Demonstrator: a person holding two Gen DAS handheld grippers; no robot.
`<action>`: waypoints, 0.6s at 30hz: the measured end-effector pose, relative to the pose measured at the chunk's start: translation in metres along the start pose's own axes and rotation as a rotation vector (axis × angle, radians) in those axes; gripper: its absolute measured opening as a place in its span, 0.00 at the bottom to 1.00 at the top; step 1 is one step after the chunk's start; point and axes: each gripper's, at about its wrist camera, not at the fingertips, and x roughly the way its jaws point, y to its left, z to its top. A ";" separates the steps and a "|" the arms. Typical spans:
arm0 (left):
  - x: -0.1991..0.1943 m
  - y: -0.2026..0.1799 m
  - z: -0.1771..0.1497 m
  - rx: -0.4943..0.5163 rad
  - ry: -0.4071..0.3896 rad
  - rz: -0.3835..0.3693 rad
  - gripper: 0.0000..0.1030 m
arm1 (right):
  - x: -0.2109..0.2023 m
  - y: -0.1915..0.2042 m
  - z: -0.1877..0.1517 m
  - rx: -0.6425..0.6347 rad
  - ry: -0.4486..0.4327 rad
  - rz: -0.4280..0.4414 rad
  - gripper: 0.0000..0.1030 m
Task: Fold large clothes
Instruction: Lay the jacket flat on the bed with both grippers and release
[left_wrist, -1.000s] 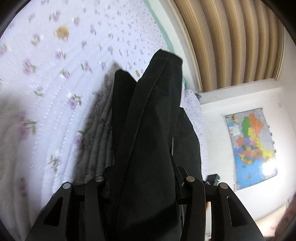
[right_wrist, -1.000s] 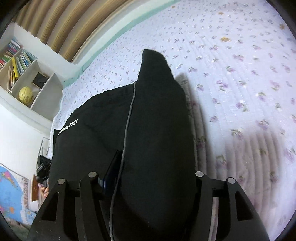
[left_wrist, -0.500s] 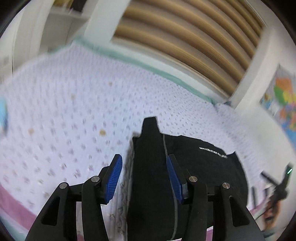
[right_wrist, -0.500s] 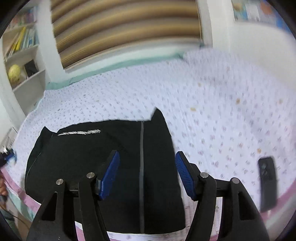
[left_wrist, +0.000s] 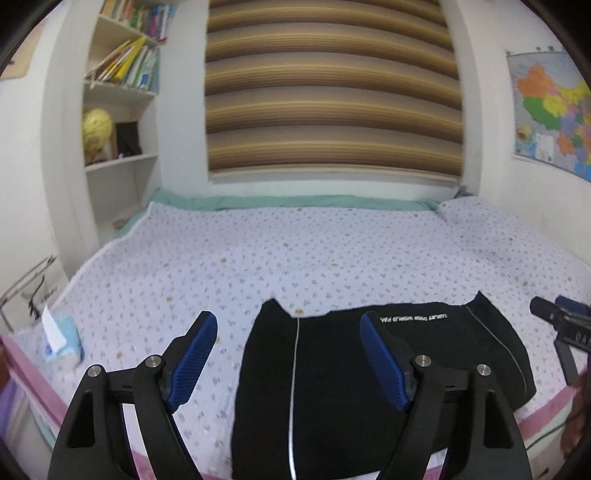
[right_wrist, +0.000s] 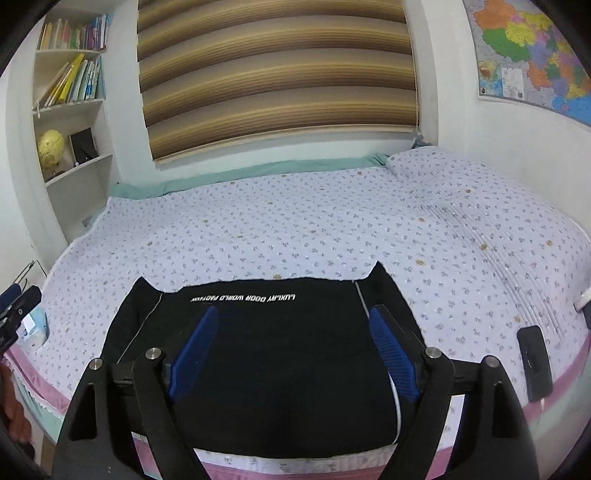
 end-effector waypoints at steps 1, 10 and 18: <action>0.003 -0.003 -0.004 0.002 0.012 0.006 0.78 | 0.002 0.003 -0.003 -0.005 0.005 -0.005 0.84; 0.053 -0.039 -0.029 0.092 0.138 0.009 0.78 | 0.041 0.013 -0.026 -0.041 0.085 -0.072 0.84; 0.074 -0.046 -0.040 0.100 0.174 0.004 0.78 | 0.071 0.005 -0.035 -0.017 0.167 -0.061 0.84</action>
